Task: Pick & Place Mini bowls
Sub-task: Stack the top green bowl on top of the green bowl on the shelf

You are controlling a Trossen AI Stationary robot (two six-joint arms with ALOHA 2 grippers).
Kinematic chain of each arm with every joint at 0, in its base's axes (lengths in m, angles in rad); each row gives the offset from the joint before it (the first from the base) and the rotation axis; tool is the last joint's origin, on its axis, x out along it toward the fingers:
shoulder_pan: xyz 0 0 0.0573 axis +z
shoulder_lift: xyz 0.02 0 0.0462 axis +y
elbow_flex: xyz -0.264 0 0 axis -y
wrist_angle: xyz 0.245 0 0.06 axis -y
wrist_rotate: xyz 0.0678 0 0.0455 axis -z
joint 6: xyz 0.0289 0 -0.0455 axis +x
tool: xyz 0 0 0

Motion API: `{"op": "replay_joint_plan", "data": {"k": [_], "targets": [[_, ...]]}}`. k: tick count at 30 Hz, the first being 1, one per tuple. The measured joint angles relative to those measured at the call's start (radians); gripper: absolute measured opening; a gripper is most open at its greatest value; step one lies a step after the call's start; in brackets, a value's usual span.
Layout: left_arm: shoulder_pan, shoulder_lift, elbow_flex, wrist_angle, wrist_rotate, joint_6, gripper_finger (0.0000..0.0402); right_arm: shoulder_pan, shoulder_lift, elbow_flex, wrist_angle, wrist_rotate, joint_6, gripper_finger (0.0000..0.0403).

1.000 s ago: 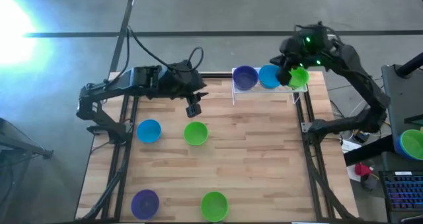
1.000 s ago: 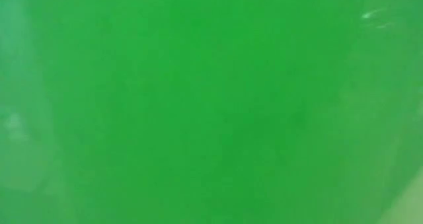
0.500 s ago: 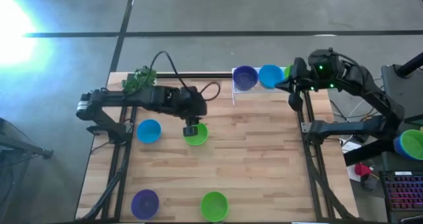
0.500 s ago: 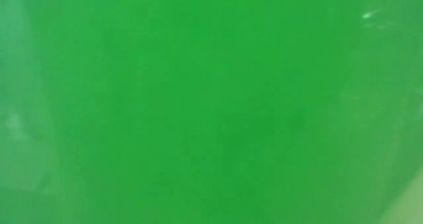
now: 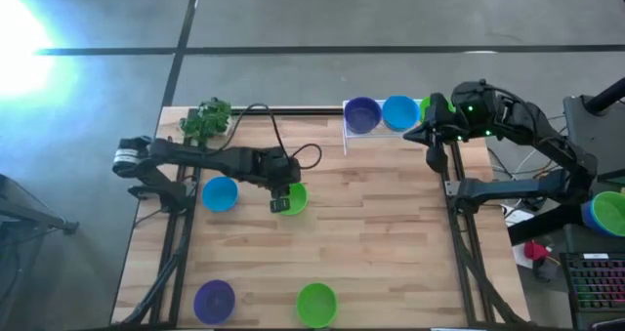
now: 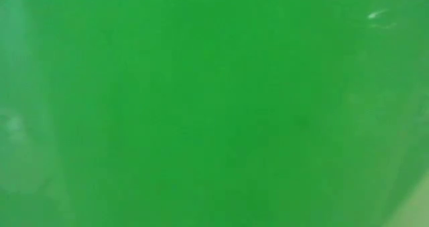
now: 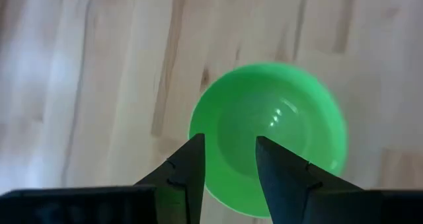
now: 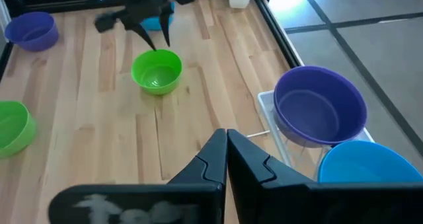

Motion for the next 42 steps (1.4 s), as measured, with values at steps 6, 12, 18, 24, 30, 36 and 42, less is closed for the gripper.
{"op": "replay_joint_plan", "data": {"k": [6,12,18,24,30,36,42], "targets": [[0.029,0.000,-0.111,0.086,-0.010,-0.074,0.0129,0.000,0.000,-0.008,0.000,0.000,0.001,0.0008],[0.054,0.000,-0.185,0.142,-0.023,-0.098,0.0129,0.000,0.000,-0.022,0.000,0.001,0.004,0.0008],[0.059,0.004,-0.248,0.225,-0.020,-0.131,0.0129,0.000,0.000,-0.038,-0.001,0.002,0.004,0.0008],[0.059,0.024,-0.272,0.267,-0.018,-0.156,0.0129,0.000,0.000,-0.038,0.000,0.002,0.004,0.0008],[0.060,0.037,-0.281,0.291,-0.011,-0.188,0.0094,0.000,0.000,-0.038,0.000,0.002,0.004,0.0008],[0.060,0.037,-0.275,0.305,0.012,-0.213,0.0010,0.000,0.000,-0.038,0.000,0.002,0.004,0.0008],[0.060,0.037,-0.203,0.325,0.019,-0.221,0.0002,0.000,0.000,-0.038,0.000,0.002,0.004,0.0008]]}}
